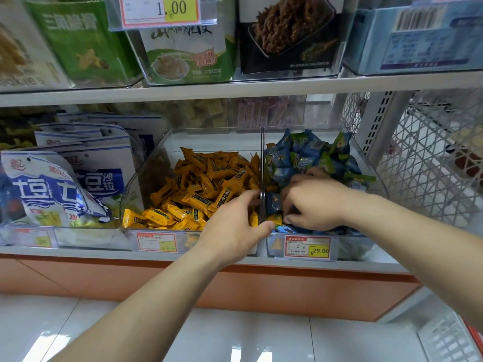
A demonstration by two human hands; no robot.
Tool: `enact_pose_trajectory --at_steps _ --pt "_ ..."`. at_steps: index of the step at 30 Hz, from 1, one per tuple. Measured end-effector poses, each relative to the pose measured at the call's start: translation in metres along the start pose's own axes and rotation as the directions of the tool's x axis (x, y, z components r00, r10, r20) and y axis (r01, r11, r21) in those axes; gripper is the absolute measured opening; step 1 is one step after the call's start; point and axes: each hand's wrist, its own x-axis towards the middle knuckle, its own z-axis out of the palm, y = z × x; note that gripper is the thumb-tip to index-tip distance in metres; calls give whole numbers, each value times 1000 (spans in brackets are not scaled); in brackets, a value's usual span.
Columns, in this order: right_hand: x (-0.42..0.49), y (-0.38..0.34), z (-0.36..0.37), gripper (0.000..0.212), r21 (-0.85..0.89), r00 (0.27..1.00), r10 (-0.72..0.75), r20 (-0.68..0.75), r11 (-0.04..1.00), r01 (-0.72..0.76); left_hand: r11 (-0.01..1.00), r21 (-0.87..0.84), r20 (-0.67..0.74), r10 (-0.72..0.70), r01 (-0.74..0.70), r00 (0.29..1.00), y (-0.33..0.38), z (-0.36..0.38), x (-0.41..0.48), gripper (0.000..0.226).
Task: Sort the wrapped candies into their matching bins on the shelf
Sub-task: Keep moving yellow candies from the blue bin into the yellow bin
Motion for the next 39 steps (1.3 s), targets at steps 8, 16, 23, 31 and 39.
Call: enact_pose_trajectory --at_steps 8,16,23,31,39 --pt "14 1 0 60 68 981 13 195 997 -27 1000 -3 9 -17 17 1000 1 0 0 68" --pt "22 1 3 49 114 978 9 208 993 -33 1000 28 1 -4 4 1000 1 0 -2 69" --pt "21 4 8 17 196 999 19 26 980 -24 1000 27 2 -3 2 1000 1 -1 -3 66" --pt "-6 8 -1 2 582 932 210 -295 813 1 999 -9 -140 -46 45 989 6 -8 0 75" --pt "-16 7 -25 8 831 793 454 -405 544 113 995 -17 -299 86 -95 951 30 -17 9 56"
